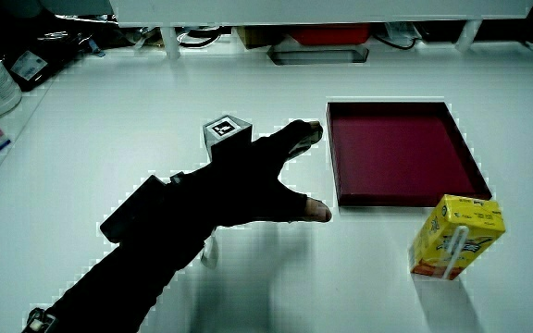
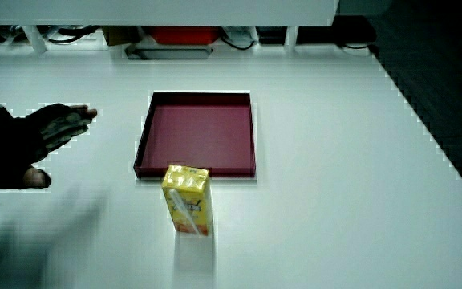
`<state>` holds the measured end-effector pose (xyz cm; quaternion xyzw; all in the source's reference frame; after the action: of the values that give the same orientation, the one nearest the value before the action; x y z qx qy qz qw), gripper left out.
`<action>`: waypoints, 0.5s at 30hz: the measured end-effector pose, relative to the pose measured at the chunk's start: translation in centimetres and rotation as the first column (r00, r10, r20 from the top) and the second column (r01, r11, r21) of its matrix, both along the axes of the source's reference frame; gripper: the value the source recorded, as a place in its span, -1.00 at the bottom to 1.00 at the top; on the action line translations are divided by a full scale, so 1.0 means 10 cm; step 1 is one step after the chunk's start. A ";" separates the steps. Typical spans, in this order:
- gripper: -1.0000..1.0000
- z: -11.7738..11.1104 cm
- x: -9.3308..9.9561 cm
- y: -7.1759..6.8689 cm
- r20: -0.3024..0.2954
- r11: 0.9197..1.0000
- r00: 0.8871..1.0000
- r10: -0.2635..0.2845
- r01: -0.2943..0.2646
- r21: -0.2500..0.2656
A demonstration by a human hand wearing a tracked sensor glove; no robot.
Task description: Pick ice redtea
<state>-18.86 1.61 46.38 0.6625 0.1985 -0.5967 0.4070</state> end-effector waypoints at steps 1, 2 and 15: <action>0.00 0.07 0.01 0.00 0.033 1.000 0.999 0.007 -0.007 0.003; 0.00 0.14 0.03 0.00 0.067 1.000 0.998 0.014 -0.014 0.005; 0.00 0.25 0.77 0.14 -0.108 0.998 0.993 0.052 -0.055 -0.028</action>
<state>-11.21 2.99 48.91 0.6175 0.2284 -0.6234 0.4219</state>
